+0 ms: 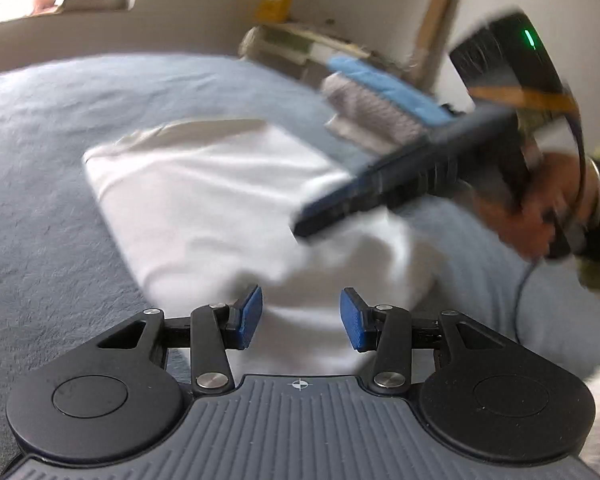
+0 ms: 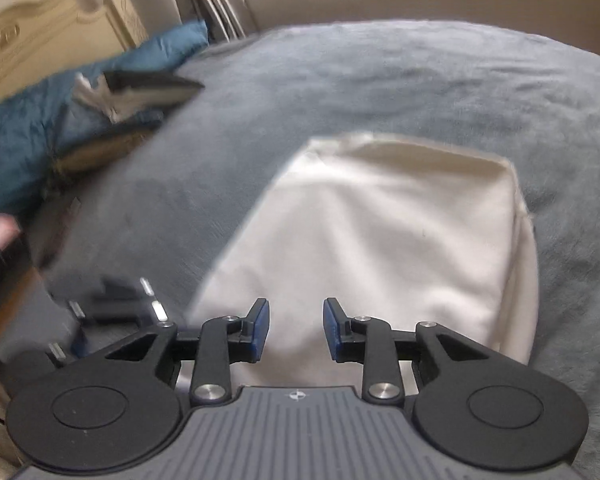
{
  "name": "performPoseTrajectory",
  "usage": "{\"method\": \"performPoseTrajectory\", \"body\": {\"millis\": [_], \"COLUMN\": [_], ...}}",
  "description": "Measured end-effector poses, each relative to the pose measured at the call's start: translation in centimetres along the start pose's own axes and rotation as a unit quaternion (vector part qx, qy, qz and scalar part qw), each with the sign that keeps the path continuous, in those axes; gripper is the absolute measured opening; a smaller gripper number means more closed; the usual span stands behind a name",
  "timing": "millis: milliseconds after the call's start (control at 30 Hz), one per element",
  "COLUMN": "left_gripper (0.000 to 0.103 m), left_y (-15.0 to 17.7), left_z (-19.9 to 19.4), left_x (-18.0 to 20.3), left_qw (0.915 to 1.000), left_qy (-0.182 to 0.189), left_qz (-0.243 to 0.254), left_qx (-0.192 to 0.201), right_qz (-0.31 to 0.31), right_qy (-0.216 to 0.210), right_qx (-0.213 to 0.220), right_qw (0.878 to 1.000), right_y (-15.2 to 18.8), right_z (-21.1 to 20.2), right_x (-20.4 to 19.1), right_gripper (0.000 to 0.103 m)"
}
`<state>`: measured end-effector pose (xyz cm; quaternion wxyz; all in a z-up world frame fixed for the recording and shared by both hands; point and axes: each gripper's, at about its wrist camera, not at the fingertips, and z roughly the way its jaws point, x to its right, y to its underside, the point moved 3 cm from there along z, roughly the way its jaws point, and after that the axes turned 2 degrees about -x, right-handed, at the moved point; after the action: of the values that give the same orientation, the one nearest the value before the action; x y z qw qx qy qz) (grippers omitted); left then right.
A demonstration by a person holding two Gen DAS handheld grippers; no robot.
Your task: Fold clothes
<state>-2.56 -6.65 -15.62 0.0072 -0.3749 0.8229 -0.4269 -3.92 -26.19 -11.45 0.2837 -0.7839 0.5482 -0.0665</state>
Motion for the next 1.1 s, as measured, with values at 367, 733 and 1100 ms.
{"method": "performPoseTrajectory", "body": {"millis": [367,733,1100], "left_gripper": [0.043,0.043,0.043], "left_y": [0.2,1.4,-0.3], "left_z": [-2.0,-0.9,-3.4], "left_x": [1.3,1.8,1.9], "left_qw": [0.9979,0.9970,0.9979], "left_qy": [-0.027,-0.034,-0.012], "left_qz": [0.059,0.066,0.059], "left_qx": [-0.004,-0.021,0.023], "right_qz": [-0.073,-0.138,-0.122], "right_qy": [-0.005,0.089,0.110], "right_qx": [0.042,-0.002,0.012], "right_qw": [0.996,0.986,0.986], "right_y": [3.3,7.5,6.3], "right_z": [-7.1,-6.2,-7.5], "right_x": [0.9,1.0,0.8], "right_gripper": [0.017,0.014,0.016]}}
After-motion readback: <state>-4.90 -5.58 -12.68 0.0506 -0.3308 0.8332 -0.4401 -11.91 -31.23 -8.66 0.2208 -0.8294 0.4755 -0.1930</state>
